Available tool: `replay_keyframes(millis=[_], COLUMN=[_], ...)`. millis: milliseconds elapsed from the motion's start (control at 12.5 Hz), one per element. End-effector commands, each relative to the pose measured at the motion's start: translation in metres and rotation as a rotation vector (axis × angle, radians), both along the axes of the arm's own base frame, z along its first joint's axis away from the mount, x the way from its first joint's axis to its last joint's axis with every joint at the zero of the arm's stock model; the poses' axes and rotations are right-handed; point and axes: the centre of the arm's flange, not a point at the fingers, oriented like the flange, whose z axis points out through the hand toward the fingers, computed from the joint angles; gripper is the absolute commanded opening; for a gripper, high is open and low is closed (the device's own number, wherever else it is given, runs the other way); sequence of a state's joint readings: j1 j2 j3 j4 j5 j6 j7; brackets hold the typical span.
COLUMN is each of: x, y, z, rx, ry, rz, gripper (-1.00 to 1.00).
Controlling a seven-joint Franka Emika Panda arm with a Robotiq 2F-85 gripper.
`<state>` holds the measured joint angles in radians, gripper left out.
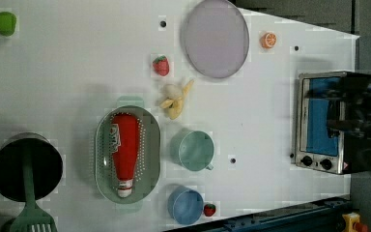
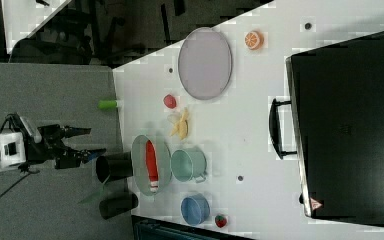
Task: Pick Ketchup from the table and place it in strainer.
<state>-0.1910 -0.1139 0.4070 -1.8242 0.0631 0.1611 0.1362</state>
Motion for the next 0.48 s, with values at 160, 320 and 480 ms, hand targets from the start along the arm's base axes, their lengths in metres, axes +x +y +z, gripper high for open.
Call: replay_keyframes(millis=[160, 320, 480], x=[0.016, 0.023, 0.027], y=[-0.092, -0.129, -0.144], z=[0.033, 0.032, 0.025], rx=[0.018, -0.01, -0.018], ry=[0.015, 0.013, 0.027], rz=[-0.059, -0.082, -0.105], gripper=[1.0, 1.0, 1.0])
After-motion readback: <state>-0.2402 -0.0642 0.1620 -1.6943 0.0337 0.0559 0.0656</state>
